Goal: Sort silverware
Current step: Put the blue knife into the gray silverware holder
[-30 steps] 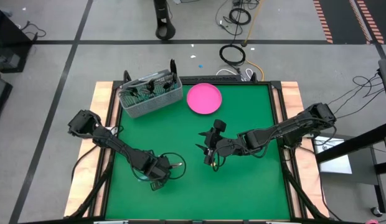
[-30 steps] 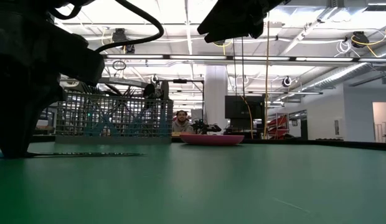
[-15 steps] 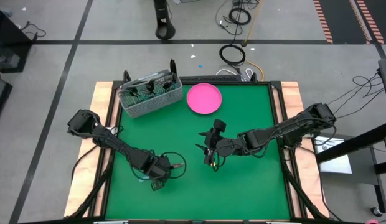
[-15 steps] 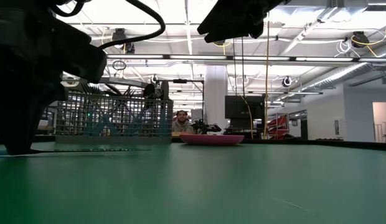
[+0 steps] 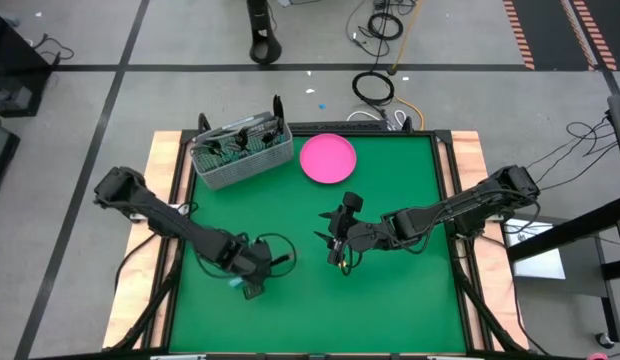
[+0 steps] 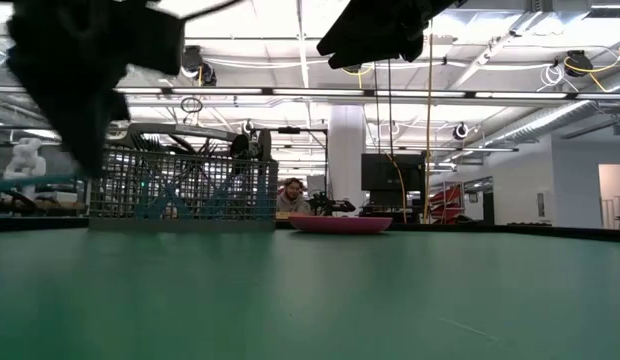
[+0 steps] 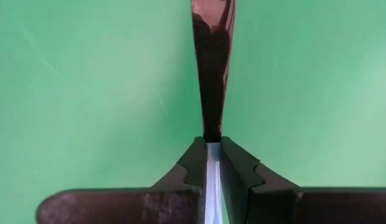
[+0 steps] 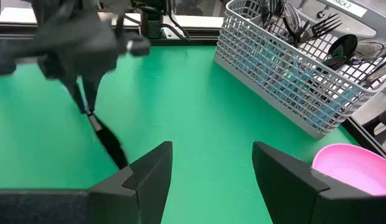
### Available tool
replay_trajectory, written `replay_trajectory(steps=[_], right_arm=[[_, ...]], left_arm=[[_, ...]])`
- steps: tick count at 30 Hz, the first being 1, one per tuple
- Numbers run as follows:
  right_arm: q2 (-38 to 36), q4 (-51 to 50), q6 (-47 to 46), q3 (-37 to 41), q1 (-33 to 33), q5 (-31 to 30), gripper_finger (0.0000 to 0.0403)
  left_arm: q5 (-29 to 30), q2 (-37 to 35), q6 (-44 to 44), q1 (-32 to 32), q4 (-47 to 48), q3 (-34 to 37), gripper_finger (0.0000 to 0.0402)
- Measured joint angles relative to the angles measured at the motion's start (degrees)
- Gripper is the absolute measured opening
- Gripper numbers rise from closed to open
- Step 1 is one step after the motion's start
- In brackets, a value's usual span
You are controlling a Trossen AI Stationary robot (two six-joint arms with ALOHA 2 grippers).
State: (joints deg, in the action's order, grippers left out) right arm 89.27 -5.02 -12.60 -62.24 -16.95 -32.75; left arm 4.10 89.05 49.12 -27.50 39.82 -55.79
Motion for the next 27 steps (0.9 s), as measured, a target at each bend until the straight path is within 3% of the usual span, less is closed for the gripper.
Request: replay_trajectory(steps=[5,11,16,21,27], right_arm=[[0.0,0.0,0.0,0.0,0.0,0.0,0.0210],[0.0,0.0,-0.1,0.0,0.0,0.0,0.0210],[0.0,0.0,0.0,0.0,0.0,0.0,0.0210],[0.0,0.0,0.0,0.0,0.0,0.0,0.0210],[0.0,0.0,0.2,0.0,0.0,0.0,0.0210]], left_arm=[[8.8,-6.8,-0.5,1.2,-0.1,0.0,0.0026],[28.4,-15.4,-3.2,1.5,-0.1,0.0,0.0026],[40.1,-20.0,-8.4,4.2,-3.3,-0.1,0.0026],[46.9,-20.5,-16.7,9.2,-10.9,-0.1,0.0026],[47.4,-18.9,-27.1,16.7,-20.5,-0.1,0.0026]])
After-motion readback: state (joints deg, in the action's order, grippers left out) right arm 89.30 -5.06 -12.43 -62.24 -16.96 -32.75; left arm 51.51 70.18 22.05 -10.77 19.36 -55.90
